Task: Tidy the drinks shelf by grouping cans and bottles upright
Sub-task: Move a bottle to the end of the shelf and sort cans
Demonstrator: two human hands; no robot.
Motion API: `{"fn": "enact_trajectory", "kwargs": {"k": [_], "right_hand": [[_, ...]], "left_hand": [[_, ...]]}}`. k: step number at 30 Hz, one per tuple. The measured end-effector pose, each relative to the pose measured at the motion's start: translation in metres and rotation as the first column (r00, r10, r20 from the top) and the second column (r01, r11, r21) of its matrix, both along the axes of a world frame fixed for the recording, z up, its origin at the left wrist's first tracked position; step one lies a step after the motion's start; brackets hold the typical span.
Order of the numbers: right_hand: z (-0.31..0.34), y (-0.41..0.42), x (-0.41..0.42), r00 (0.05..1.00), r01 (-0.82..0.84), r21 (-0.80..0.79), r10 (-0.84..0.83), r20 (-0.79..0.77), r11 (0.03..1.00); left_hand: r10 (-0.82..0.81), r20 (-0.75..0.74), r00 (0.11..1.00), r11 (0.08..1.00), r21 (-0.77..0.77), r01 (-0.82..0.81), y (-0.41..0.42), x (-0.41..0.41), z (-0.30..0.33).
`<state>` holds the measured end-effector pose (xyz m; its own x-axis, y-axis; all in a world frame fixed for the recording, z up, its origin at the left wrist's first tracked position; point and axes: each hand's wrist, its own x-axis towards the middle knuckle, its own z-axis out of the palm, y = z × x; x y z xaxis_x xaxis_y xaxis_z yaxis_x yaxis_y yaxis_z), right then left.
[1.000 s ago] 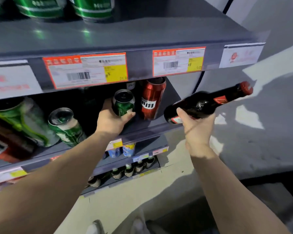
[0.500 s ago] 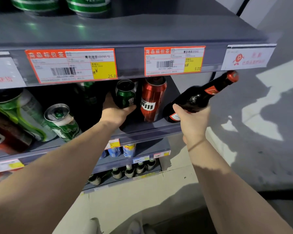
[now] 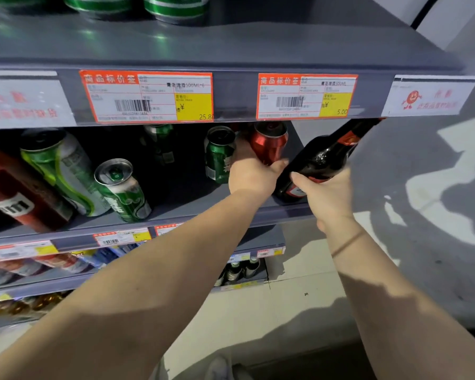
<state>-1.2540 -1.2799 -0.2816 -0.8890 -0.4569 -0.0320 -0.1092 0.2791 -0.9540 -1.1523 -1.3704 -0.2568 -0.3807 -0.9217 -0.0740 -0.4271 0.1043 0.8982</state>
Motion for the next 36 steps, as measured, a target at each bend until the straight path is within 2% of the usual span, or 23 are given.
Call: {"fn": "enact_trajectory", "kwargs": {"k": [4, 6, 11, 16, 20, 23, 27, 30, 31, 33, 36], "right_hand": [[0.0, -0.004, 0.0, 0.999, -0.037, 0.015, 0.038, -0.024, 0.999], [-0.002, -0.007, 0.0, 0.999, -0.045, 0.016, 0.045, -0.021, 0.999], [0.001, -0.02, -0.001, 0.995, -0.091, 0.052, 0.094, -0.044, 0.994], [0.004, -0.035, 0.01, 0.991, -0.121, 0.121, 0.126, -0.035, 0.985], [0.001, -0.052, 0.014, 0.984, -0.159, 0.11, 0.167, -0.068, 0.981], [-0.002, -0.064, 0.013, 0.987, -0.164, 0.027, 0.164, -0.002, 0.986], [-0.001, -0.074, 0.024, 0.997, -0.08, -0.022, 0.08, 0.021, 0.997], [-0.004, -0.067, 0.056, 0.974, 0.174, -0.055, -0.18, -0.137, 0.983], [-0.008, -0.066, 0.07, 0.96, 0.207, -0.051, -0.213, -0.182, 0.977], [-0.015, -0.072, 0.097, 0.98, 0.099, -0.048, -0.106, -0.166, 0.994], [-0.019, -0.098, 0.109, 0.981, -0.185, 0.008, 0.184, 0.052, 0.983]], "left_hand": [[-0.084, -0.118, 0.989, 0.996, -0.049, 0.078, -0.01, 0.0, -0.007], [-0.115, -0.145, 0.983, 0.992, -0.067, 0.106, -0.013, 0.003, -0.012], [-0.075, -0.225, 0.971, 0.997, -0.049, 0.066, -0.013, 0.019, -0.012], [-0.167, -0.274, 0.947, 0.986, -0.056, 0.158, 0.007, 0.061, 0.003], [-0.223, -0.321, 0.921, 0.973, -0.137, 0.188, 0.016, 0.108, 0.007], [-0.223, -0.284, 0.933, 0.971, -0.15, 0.187, 0.018, 0.146, 0.0], [-0.192, -0.264, 0.945, 0.981, -0.068, 0.18, 0.014, 0.176, -0.008], [-0.168, -0.277, 0.946, 0.985, -0.016, 0.171, 0.008, 0.188, -0.007], [-0.16, -0.28, 0.947, 0.986, -0.003, 0.165, 0.006, 0.192, -0.007], [-0.147, -0.281, 0.948, 0.987, 0.017, 0.159, 0.003, 0.199, -0.006], [-0.126, -0.276, 0.953, 0.99, 0.025, 0.138, -0.002, 0.213, -0.005]]}}
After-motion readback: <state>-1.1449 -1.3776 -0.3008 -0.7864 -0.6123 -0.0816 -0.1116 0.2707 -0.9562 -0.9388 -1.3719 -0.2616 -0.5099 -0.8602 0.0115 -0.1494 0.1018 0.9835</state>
